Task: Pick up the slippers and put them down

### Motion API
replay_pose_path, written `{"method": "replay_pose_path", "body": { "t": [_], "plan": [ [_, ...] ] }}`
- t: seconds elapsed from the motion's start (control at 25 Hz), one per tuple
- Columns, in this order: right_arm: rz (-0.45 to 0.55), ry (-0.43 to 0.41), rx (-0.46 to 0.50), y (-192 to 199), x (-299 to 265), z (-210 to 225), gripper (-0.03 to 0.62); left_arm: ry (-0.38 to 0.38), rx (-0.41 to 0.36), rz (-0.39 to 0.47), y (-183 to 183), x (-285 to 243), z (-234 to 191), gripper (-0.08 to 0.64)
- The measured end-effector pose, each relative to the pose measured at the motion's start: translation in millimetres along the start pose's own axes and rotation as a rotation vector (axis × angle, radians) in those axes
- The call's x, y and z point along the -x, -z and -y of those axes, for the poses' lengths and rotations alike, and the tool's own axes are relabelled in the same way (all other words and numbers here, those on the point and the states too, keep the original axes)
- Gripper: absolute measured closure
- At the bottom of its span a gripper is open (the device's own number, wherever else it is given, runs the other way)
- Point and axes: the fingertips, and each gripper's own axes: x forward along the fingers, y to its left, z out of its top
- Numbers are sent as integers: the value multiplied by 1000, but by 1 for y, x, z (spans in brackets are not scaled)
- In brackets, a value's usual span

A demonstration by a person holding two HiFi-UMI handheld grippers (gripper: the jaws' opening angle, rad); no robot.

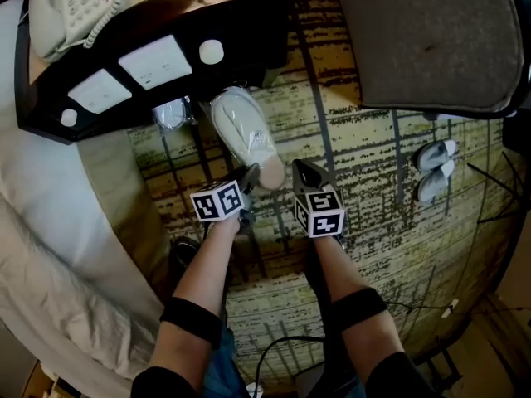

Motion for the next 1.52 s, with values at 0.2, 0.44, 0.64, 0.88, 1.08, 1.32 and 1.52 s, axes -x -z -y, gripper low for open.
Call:
{"method": "replay_pose_path", "body": {
  "t": [0.2, 0.44, 0.64, 0.88, 1.08, 1.32, 1.52],
  "plan": [
    [81, -31, 3, -28, -22, -28, 591, 34, -36, 64, -58, -4, -8, 445],
    [192, -46, 14, -65, -45, -45, 591, 101, -13, 188, -130, -12, -17, 445],
    [251, -69, 20, -92, -57, -58, 591, 122, 15, 289, -182, -18, -28, 445],
    [254, -79, 27, -89, -72, -64, 591, 111, 92, 373, -216, -27, -41, 445],
    [250, -73, 29, -83, -77, -58, 591, 80, 145, 437, -226, -32, -47, 440],
    [253, -62, 21, -82, -75, -51, 591, 33, 186, 540, -240, -27, -52, 397],
    [246, -42, 6, -82, -63, -42, 591, -13, 150, 612, -248, -8, -39, 168]
  ]
}}
